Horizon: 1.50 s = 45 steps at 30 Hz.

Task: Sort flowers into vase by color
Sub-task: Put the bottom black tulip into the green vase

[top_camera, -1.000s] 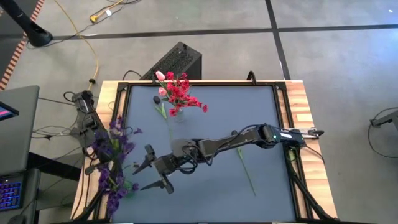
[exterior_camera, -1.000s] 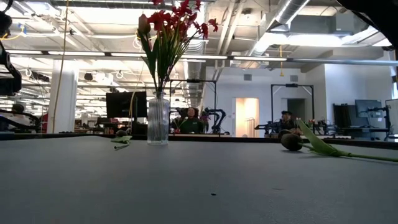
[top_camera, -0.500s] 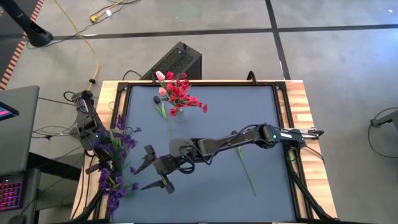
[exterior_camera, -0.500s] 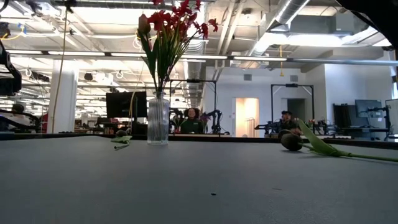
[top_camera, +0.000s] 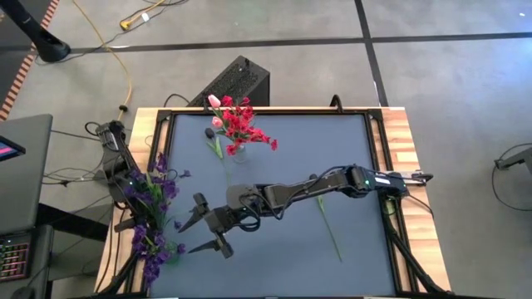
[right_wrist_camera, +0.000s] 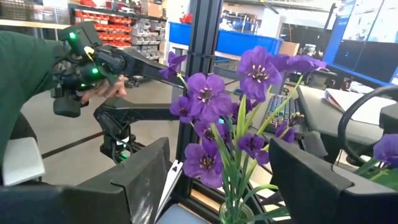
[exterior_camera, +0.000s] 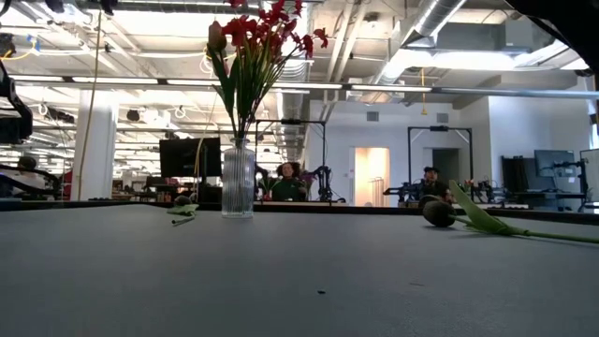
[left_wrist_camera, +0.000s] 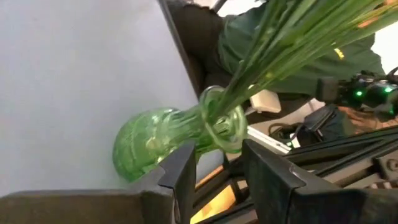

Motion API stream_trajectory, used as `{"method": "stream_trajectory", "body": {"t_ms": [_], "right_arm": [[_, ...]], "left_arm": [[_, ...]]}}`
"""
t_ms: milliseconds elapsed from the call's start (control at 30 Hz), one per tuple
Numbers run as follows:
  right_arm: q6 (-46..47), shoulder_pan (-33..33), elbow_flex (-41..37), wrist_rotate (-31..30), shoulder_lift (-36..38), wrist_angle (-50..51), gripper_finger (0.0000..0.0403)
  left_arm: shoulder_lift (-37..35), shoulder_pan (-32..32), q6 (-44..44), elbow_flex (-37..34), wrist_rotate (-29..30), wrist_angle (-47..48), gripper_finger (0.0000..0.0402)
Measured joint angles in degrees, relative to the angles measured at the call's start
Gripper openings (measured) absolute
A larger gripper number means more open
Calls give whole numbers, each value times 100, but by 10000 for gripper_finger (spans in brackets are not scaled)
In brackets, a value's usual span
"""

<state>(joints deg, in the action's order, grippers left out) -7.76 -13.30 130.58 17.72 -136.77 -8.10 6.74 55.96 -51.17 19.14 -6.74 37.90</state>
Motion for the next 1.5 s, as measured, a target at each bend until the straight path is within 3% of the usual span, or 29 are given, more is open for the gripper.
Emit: {"method": "stream_trajectory", "body": {"t_ms": [400, 733, 933, 1167, 1500], "right_arm": [[-22, 10, 0, 0, 0, -3, 302], [20, 11, -3, 2, 0, 64, 302], [32, 30, -2, 2, 1, 278, 302], [212, 12, 372, -402, 566, 2867, 302], [710, -420, 316, -2992, 1707, 6289, 302]], "left_arm": [[0, -1, 9, 265, -30, 298, 80], [-2, -2, -121, 1157, 796, 1835, 58], [8, -2, -246, 1169, 808, 1876, 57], [11, 0, -487, 1169, 1497, 1862, 57], [93, -7, -603, 1351, 3548, 2674, 57]]}}
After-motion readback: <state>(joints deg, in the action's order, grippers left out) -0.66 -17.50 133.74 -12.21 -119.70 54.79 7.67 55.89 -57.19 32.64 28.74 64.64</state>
